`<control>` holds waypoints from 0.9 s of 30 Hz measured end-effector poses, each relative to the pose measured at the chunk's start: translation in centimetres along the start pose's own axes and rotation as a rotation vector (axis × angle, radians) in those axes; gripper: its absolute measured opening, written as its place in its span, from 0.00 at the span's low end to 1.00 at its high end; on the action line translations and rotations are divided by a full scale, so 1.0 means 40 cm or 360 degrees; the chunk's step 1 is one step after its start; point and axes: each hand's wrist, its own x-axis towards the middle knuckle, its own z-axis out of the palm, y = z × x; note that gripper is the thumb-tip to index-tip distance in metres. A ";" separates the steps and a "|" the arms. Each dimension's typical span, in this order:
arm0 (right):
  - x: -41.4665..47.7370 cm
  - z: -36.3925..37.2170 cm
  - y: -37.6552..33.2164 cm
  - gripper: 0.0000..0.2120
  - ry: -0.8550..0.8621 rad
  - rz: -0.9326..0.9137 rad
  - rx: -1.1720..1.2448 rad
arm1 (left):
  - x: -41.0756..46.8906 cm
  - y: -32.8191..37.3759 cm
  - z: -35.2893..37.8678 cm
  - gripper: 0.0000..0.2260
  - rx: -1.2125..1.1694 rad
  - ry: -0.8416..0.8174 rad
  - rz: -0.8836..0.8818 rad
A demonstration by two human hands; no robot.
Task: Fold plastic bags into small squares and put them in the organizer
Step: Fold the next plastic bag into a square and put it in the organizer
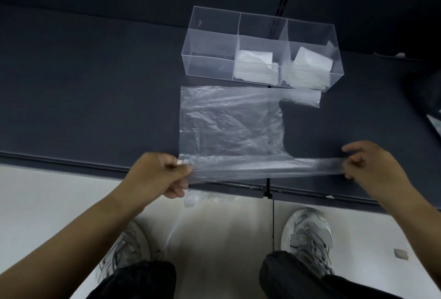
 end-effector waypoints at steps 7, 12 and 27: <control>-0.065 0.074 -0.176 0.21 0.0563 -0.0801 -0.0211 | -0.004 0.027 -0.015 0.12 0.1361 0.0966 0.0818; -0.140 0.284 -0.372 0.25 -0.0140 -0.1446 -0.0186 | 0.039 0.014 0.068 0.26 0.1641 0.0575 0.1178; -0.012 0.134 -0.031 0.37 0.0262 -0.0416 -0.0687 | 0.092 -0.045 0.034 0.35 0.1717 0.0354 0.1028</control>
